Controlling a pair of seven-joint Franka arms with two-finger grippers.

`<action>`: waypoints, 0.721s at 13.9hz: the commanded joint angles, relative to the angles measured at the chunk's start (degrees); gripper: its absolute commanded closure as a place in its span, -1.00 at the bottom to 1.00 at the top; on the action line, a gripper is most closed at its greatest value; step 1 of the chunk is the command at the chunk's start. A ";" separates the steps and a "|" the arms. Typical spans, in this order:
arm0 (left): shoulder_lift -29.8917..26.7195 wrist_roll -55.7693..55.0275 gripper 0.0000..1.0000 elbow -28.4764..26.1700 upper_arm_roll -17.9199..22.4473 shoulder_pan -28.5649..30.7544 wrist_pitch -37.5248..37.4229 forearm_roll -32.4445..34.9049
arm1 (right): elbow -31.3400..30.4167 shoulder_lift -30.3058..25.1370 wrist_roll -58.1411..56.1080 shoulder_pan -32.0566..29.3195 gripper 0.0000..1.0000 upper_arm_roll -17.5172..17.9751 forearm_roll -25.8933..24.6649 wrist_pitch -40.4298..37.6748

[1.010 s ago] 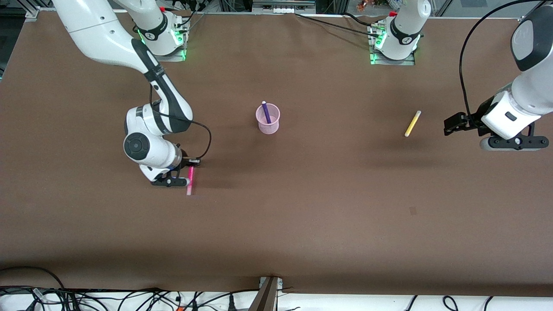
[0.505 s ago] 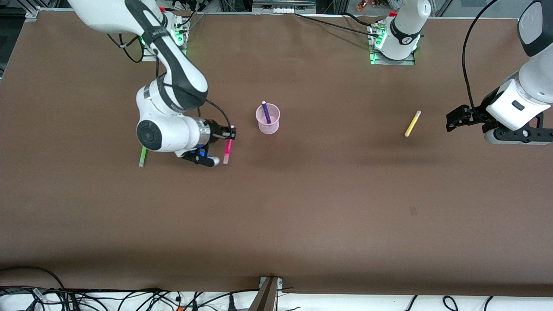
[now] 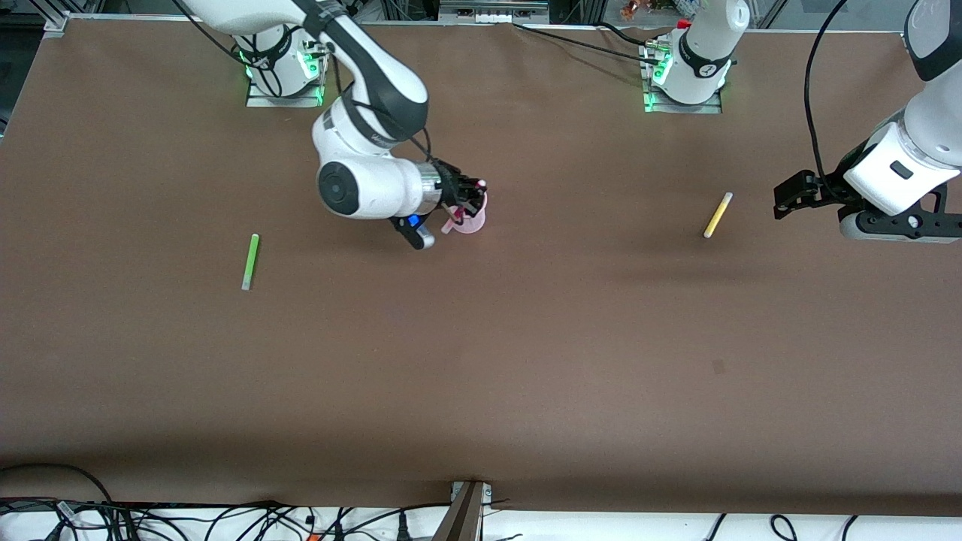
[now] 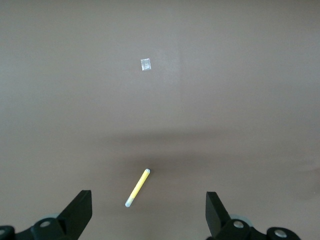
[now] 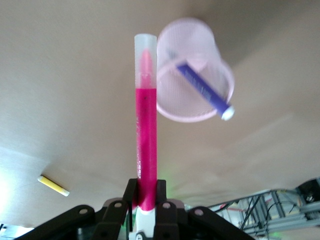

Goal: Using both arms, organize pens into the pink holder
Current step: 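Lift the pink highlighter and carry it over the holder with the right gripper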

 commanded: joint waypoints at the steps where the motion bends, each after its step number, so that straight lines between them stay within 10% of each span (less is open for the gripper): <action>1: 0.67 1.04 -1.00 1.70 0.18 -0.14 -1.00 -0.63 | -0.41 0.84 2.59 2.80 1.00 -0.08 3.10 2.61; 10: 1.11 1.83 -1.00 1.79 6.93 -7.77 -0.65 -0.28 | -1.64 2.86 3.90 3.07 1.00 -0.35 3.37 4.47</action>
